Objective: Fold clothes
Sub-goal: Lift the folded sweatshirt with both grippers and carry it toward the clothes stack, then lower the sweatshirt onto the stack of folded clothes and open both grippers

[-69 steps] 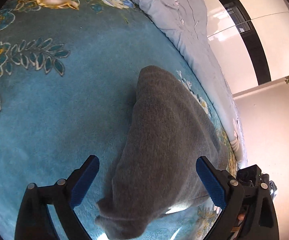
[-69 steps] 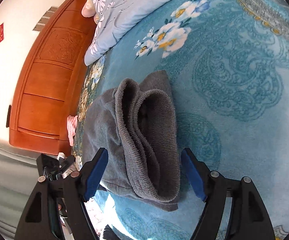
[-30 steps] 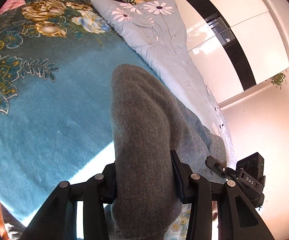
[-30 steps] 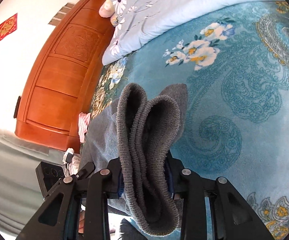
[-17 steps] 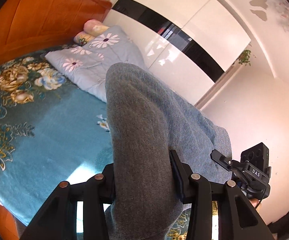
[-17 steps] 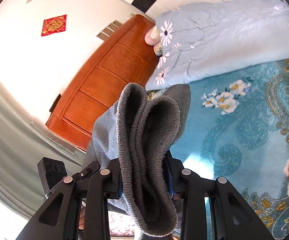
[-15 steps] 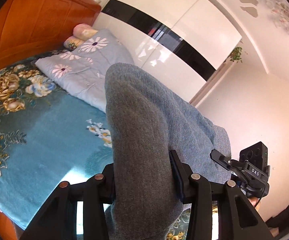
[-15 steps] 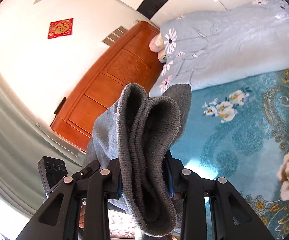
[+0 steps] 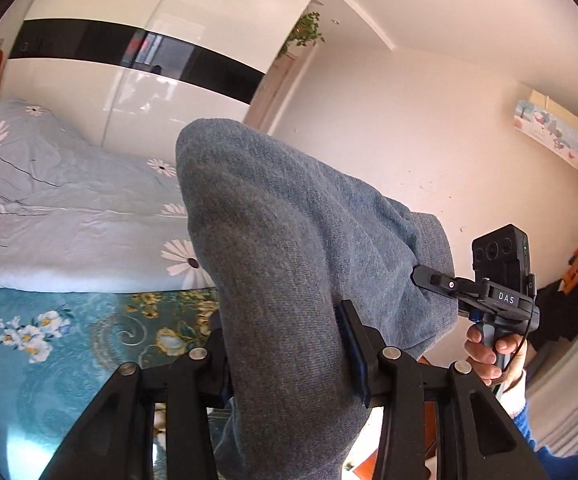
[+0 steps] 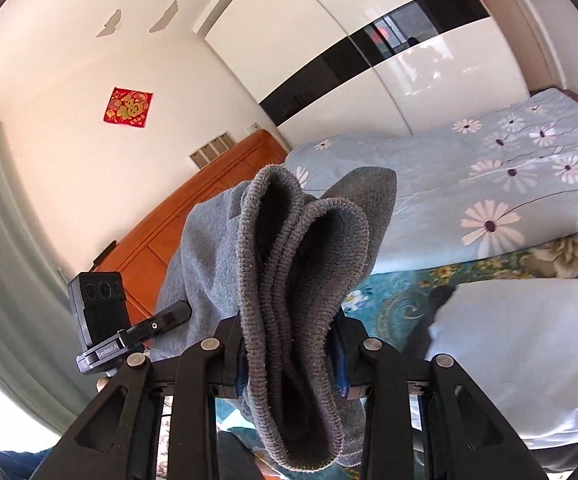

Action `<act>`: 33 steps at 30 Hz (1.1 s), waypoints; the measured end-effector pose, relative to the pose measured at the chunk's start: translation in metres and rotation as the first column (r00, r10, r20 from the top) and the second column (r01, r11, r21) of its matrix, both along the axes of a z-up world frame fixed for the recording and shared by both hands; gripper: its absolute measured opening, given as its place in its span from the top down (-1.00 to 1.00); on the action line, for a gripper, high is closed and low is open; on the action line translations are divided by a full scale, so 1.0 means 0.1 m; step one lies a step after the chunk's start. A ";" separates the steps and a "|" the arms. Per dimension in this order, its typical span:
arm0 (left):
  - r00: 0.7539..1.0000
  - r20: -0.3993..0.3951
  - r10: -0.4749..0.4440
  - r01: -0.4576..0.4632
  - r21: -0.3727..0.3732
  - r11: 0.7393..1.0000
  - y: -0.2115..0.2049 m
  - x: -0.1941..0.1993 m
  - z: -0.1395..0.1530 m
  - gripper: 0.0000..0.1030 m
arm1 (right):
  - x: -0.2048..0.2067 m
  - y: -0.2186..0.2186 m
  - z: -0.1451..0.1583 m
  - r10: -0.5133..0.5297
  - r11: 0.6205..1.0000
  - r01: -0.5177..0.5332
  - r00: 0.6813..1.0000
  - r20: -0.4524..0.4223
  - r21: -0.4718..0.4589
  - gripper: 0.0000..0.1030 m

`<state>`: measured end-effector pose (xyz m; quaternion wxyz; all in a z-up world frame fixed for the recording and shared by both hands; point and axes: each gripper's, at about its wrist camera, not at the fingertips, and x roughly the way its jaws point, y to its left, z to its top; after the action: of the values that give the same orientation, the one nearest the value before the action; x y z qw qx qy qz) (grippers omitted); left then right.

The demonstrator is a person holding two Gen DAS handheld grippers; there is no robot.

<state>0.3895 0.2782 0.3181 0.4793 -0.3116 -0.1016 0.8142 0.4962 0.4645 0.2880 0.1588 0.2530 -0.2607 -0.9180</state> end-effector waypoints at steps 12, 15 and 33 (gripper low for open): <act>0.975 0.187 -0.125 0.145 -0.100 0.984 1.45 -0.25 -0.41 0.11 | 0.38 1.48 -0.01 -0.208 0.978 0.201 0.962 0.177 0.058 0.34; 0.971 0.212 -0.112 0.151 -0.177 0.973 1.56 -0.37 -0.63 0.11 | 0.34 1.69 -0.29 -0.225 0.974 0.226 0.949 0.221 0.022 0.34; 0.950 0.290 -0.119 0.185 -0.211 0.960 1.49 -0.60 -1.32 -0.06 | 0.34 2.25 -1.61 -0.188 0.922 0.269 0.940 0.286 -0.278 0.18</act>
<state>0.3297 0.4273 0.1863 0.4818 -0.4829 -0.0451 0.7298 0.5305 0.6900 0.1266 0.0533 0.3075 -0.4489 -0.8373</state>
